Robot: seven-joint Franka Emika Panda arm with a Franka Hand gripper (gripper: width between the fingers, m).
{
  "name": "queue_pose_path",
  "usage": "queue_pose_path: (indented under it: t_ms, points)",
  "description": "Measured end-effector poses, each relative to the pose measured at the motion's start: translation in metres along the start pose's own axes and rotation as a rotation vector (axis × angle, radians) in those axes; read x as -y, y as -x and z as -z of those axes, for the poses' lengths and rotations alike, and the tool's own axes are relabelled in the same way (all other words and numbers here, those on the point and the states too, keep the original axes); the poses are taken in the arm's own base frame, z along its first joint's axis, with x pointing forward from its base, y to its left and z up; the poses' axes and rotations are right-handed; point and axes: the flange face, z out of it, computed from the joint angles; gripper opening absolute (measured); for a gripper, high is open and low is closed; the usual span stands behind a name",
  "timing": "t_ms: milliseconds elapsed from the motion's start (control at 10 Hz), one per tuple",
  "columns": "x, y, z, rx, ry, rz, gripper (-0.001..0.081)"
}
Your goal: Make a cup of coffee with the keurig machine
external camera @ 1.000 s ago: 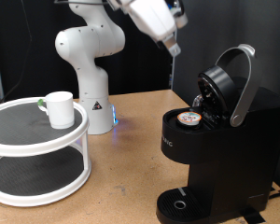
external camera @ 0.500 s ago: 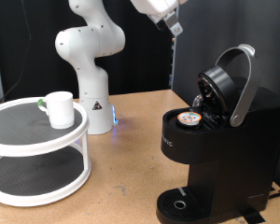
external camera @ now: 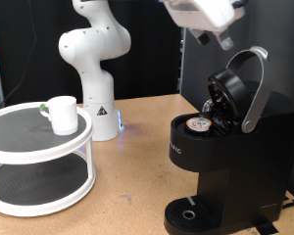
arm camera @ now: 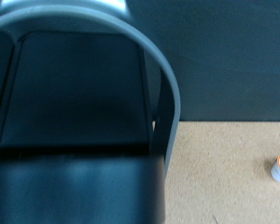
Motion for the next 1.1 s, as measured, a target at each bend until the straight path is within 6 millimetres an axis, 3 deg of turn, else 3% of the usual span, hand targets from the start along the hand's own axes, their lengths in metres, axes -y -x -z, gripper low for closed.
queue_pose_path:
  t_ms: [300, 700, 800, 900, 1100]
  points:
    - [0.03, -0.023, -0.023, -0.018, 0.003, 0.007, 0.0802]
    - [0.059, -0.042, -0.031, -0.023, -0.009, 0.018, 0.0802]
    - [0.064, -0.044, -0.033, -0.025, -0.008, 0.016, 0.071]
    - [0.068, -0.047, -0.035, -0.027, -0.006, 0.014, 0.071]
    - [0.075, -0.05, -0.038, -0.028, -0.004, 0.01, 0.0392]
